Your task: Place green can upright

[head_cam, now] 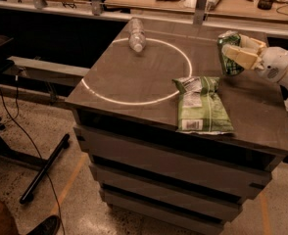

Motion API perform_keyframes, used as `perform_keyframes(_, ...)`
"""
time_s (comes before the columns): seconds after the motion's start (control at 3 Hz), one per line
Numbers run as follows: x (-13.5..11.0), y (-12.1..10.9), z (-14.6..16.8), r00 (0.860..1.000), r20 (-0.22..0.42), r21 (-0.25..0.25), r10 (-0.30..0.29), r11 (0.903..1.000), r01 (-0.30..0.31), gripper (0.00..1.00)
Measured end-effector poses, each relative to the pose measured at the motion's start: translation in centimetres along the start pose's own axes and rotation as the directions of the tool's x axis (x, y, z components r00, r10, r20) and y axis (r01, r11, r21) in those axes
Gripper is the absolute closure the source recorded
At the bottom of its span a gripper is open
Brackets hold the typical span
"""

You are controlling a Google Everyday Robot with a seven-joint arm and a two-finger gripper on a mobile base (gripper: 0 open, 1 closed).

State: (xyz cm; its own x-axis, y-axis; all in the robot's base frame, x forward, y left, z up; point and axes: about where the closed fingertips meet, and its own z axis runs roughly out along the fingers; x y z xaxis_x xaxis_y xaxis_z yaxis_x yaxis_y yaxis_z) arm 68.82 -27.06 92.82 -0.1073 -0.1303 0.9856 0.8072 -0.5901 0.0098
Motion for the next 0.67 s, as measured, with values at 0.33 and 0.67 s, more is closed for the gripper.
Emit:
perform_keyframes(0.33,-0.01,-0.04,0.05,1.0,-0.004,0.0,0.0,1.0,0.0,1.0)
perform_keyframes(0.67,-0.19,-0.15,0.01,1.0,-0.009,-0.003,0.002,1.0,-0.002,1.0)
